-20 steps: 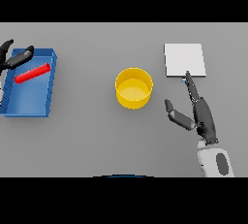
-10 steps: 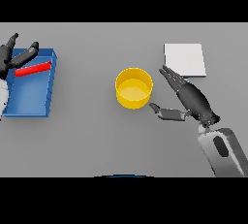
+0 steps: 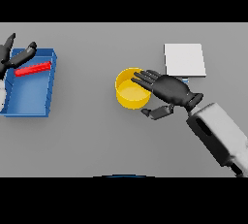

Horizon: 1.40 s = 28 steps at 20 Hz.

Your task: Pick up the red beaker and tilt it to pour out 1 green nut into yellow bowl. Pick up the yellow bowl and place it on the metallic measuring scale.

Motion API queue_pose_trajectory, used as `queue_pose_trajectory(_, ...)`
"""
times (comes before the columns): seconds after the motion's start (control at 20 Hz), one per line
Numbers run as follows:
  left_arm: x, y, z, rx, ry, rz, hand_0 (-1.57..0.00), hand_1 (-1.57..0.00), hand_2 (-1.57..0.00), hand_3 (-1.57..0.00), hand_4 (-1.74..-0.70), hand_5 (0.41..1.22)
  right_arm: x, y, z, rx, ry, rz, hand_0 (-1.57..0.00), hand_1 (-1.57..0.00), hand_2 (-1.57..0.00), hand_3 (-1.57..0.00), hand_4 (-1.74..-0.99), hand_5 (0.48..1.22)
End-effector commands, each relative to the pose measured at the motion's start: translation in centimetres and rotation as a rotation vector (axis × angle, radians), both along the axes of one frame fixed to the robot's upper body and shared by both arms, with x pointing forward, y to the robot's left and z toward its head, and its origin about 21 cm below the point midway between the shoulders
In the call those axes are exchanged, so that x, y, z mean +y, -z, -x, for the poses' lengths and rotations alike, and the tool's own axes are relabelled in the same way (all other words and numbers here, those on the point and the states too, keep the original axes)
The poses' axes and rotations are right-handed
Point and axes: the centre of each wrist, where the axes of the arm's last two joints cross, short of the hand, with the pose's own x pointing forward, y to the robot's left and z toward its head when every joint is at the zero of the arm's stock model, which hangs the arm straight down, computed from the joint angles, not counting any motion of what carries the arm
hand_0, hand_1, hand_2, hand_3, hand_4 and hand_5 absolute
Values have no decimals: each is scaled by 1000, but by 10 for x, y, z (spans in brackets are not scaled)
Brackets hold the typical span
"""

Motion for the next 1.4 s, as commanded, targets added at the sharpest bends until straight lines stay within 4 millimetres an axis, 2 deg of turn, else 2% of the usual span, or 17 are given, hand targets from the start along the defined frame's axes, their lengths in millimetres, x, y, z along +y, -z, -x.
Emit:
queue_pose_trajectory(0.0,4,2,2,-5,4,-4,0,0,0,0,-806,695,3,0,-3,2,-24,23,1,1,1,1,-1153,639)
queue_pose_trajectory(0.3,5,1,0,2,0,0,1,1,1,1,-808,696,29,5,-22,64,-117,175,1,1,1,1,-1161,658)
queue_pose_trajectory(0.7,10,5,2,-1,10,-6,1,1,1,1,-802,703,49,15,-38,121,-160,332,1,1,1,-4,-1184,676)
queue_pose_trajectory(0.85,13,4,4,9,0,-19,1,1,1,1,-789,711,48,16,-39,138,-152,341,1,1,1,-22,-1195,708)
queue_pose_trajectory(0.95,12,3,2,5,3,-22,1,1,1,1,-789,714,52,17,-41,134,-129,347,1,-15,-37,-77,-1234,770)
queue_pose_trajectory(1.0,11,1,-2,4,0,-23,1,1,1,1,-791,712,53,19,-41,128,-135,351,-48,-60,-88,-130,-1261,809)
queue_pose_trajectory(1.05,9,1,-2,3,0,-25,1,1,1,1,-791,711,52,22,-39,136,-152,351,-193,-183,-189,-215,-1309,891)
queue_pose_trajectory(1.1,8,4,-2,1,12,-20,1,1,1,1,-789,710,52,22,-39,131,-163,346,-455,-407,-349,-322,-1363,957)
queue_pose_trajectory(1.15,11,3,1,-1,8,-21,1,1,1,1,-788,710,50,20,-40,133,-164,343,-678,-640,-594,-572,-1435,1010)
queue_pose_trajectory(1.2,11,4,1,-2,8,-17,1,1,1,1,-788,710,49,21,-40,135,-166,327,-857,-826,-789,-679,-1492,1052)
queue_pose_trajectory(1.3,9,3,2,3,6,-19,1,1,1,1,-787,707,48,19,-40,139,-191,337,-1114,-1094,-1071,-882,-1578,1113)
queue_pose_trajectory(1.35,12,2,0,1,5,-27,1,1,1,1,-785,709,49,18,-40,147,-181,335,-1205,-1189,-1129,-969,-1611,1135)
